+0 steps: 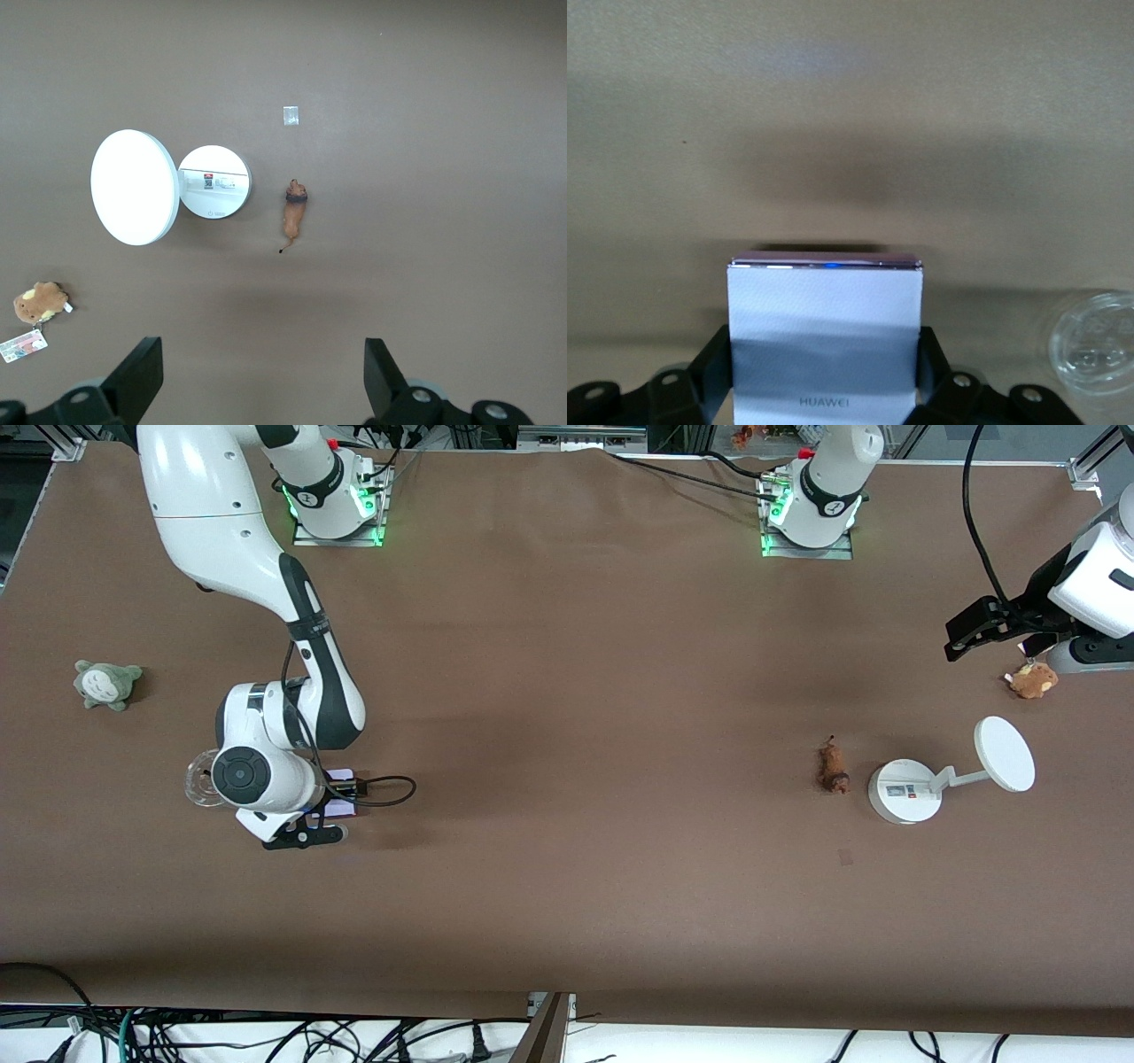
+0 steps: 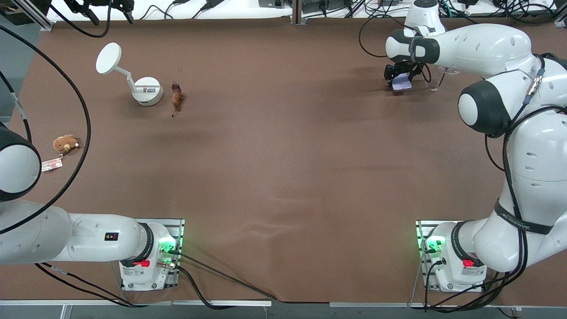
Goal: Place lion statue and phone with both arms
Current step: 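Lower the phone beside the glass cup and open the right gripper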
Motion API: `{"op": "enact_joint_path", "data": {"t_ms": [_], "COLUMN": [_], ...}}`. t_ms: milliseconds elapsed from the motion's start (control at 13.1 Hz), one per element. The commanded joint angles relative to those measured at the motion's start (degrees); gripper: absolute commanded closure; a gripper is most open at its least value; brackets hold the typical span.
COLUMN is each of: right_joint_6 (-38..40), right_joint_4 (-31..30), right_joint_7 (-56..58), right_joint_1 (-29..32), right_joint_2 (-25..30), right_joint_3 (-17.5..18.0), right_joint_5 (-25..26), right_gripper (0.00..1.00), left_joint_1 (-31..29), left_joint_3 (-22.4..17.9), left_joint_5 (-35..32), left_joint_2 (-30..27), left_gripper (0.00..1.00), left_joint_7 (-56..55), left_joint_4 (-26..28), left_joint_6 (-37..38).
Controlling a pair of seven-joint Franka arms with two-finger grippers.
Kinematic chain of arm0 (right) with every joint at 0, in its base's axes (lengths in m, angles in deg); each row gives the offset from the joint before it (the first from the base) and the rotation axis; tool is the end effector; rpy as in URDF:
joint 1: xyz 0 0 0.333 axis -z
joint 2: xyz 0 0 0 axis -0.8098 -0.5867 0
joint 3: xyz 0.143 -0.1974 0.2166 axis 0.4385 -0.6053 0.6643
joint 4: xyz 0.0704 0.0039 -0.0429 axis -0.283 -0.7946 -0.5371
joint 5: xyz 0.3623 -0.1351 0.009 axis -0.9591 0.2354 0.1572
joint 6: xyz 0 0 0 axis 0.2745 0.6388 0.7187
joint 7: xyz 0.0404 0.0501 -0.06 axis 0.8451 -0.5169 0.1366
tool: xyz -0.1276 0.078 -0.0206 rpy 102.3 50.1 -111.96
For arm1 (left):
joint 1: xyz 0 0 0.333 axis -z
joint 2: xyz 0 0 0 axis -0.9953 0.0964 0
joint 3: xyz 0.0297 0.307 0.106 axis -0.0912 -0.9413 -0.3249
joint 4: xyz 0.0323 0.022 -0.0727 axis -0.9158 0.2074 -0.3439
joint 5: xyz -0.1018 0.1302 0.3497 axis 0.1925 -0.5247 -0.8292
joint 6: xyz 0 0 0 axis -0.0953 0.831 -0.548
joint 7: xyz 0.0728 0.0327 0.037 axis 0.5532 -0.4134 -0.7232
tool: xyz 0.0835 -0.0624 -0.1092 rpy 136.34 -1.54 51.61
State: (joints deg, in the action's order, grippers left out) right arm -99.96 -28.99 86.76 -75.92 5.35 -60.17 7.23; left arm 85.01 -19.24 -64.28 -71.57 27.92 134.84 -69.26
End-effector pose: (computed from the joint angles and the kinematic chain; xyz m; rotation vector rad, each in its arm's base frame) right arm 0.6632 0.1109 0.1555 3.0332 0.1970 -0.2294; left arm 0.5464 -0.0228 0.5736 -3.1219 -0.1274 0.0160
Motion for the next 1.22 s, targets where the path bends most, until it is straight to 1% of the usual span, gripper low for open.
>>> {"op": "enact_joint_path", "data": {"t_ms": [0, 152, 305, 533, 610, 686, 762, 1143], "right_joint_6": [0.5, 0.7, 0.7, 0.5, 0.5, 0.5, 0.7, 0.9], "right_joint_4": [-1.6, -1.6, -1.6, -1.5, -1.5, -1.5, -1.3, 0.1], "right_joint_7": [1.5, 1.6, 1.6, 1.6, 2.1, 2.2, 2.3, 2.5], "right_joint_1": [0.7, 0.8, 0.9, 1.1, 1.2, 1.2, 1.2, 1.0], "right_joint_2": [1.4, 1.3, 1.2, 1.1, 1.1, 1.1, 1.1, 2.5], "right_joint_3": [0.6, 0.6, 0.6, 0.7, 0.7, 0.7, 0.7, 0.5], "right_joint_5": [-1.2, -1.2, -1.2, -1.2, -1.3, -1.3, -1.2, -1.1], "right_gripper": [0.49, 0.49, 0.45, 0.45, 0.38, 0.14, 0.01, 0.00], "left_joint_1": [0.3, 0.4, 0.4, 0.5, 0.5, 0.5, 0.5, 0.5], "left_joint_3": [-0.2, -0.2, -0.2, -0.2, -0.2, -0.2, -0.2, -0.2], "left_joint_5": [-0.2, -0.2, -0.2, -0.2, -0.2, -0.2, -0.2, -0.2], "left_joint_2": [0.1, 0.1, 0.1, 0.2, 0.1, 0.1, 0.1, 0.1], "left_gripper": [0.00, 0.00, 0.00, 0.00, 0.00, 0.00, 0.00, 0.00], "left_joint_7": [0.9, 0.9, 0.9, 0.9, 0.8, 0.9, 0.8, 0.9], "left_joint_4": [-0.9, -0.9, -0.9, -0.9, -0.9, -0.9, -0.9, -0.9], "left_joint_6": [1.0, 1.0, 1.0, 1.0, 1.0, 1.0, 1.0, 1.2]}}
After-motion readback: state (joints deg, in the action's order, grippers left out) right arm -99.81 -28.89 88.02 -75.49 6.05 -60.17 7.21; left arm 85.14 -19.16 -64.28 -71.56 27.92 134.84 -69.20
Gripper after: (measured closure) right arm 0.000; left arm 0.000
